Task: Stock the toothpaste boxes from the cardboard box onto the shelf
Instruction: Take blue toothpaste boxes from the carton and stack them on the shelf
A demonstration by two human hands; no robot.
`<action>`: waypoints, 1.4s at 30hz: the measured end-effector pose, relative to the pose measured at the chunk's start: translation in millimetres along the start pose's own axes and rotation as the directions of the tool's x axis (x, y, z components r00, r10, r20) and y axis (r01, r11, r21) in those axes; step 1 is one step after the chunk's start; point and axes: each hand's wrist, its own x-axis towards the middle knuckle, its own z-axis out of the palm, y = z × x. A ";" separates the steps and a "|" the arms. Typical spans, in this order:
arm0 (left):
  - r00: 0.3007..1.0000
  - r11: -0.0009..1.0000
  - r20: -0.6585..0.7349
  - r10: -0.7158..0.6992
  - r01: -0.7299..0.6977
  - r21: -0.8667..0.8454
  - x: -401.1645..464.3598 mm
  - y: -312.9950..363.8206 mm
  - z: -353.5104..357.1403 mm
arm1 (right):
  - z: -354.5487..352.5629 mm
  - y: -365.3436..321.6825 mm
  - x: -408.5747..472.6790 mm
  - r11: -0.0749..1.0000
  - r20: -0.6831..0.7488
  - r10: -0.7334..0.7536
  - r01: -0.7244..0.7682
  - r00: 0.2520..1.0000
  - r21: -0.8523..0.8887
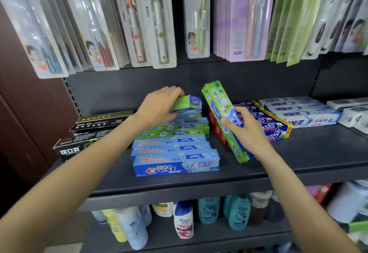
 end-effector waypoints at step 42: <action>0.866 0.604 0.340 -0.367 0.500 -0.620 -39.9 19.7 -13.2 | 42.6 -36.6 32.7 0.940 0.059 0.005 -0.025 0.998 0.342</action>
